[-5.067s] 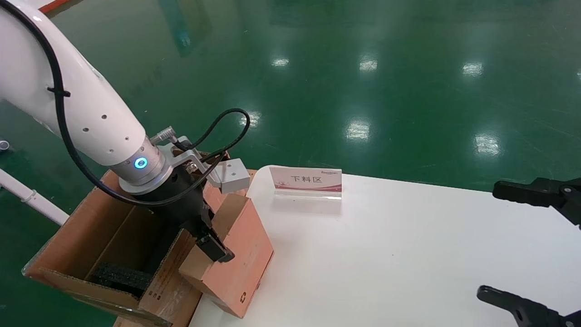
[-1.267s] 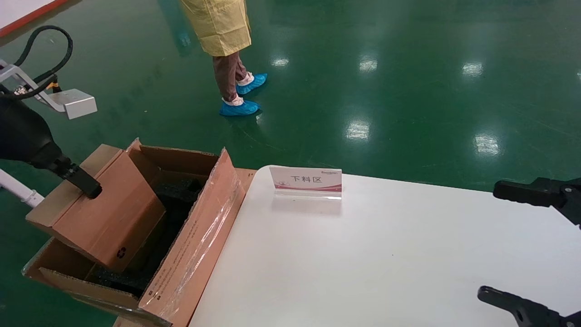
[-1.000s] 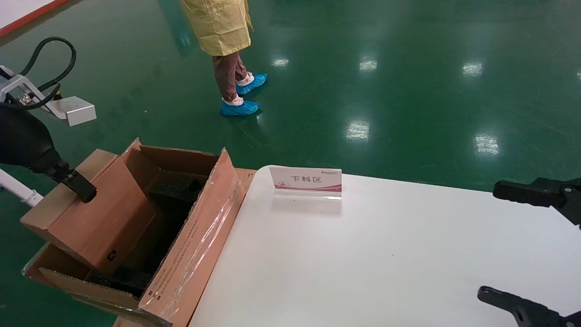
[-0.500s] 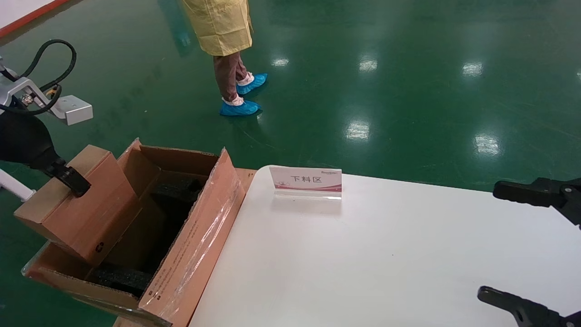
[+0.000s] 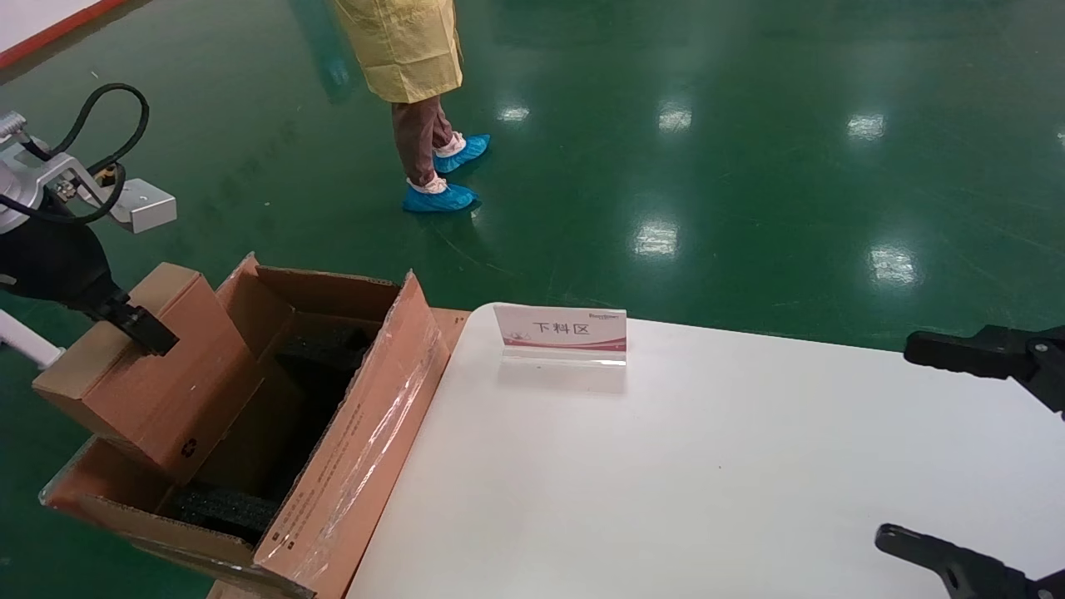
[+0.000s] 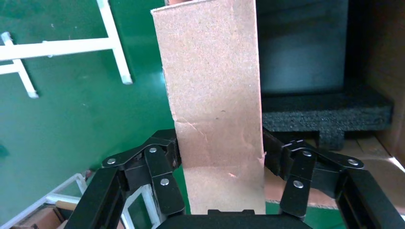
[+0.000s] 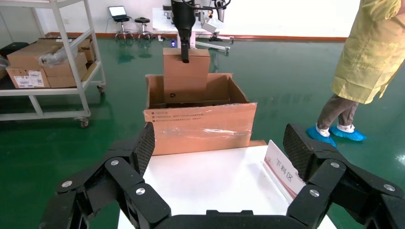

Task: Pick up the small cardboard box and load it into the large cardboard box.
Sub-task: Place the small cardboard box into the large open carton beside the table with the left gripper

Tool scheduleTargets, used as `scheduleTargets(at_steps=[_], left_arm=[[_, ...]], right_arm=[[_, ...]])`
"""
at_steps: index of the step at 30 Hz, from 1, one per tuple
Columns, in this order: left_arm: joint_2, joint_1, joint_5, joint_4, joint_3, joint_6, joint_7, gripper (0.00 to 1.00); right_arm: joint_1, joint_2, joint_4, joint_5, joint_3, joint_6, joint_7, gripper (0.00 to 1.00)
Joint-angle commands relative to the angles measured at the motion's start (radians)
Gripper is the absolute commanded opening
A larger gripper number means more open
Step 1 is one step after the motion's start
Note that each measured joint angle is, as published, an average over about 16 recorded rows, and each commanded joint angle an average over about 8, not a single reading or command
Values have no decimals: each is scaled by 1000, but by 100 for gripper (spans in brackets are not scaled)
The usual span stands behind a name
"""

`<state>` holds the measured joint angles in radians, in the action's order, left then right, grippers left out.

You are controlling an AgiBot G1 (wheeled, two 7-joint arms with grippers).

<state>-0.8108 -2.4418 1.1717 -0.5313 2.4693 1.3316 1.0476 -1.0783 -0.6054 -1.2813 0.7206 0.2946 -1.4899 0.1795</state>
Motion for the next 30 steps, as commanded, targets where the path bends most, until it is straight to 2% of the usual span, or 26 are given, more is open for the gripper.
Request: scheduleTargets(at_steps=[1,30], left_arm=[[0,5,2,1,1,-10,4,0],[-25,84,1,32,-3,-82,20,0]], right_arm=[[0,0,0,0,0,0,0,100],[0,1,0,-1,2,1,-1,100]])
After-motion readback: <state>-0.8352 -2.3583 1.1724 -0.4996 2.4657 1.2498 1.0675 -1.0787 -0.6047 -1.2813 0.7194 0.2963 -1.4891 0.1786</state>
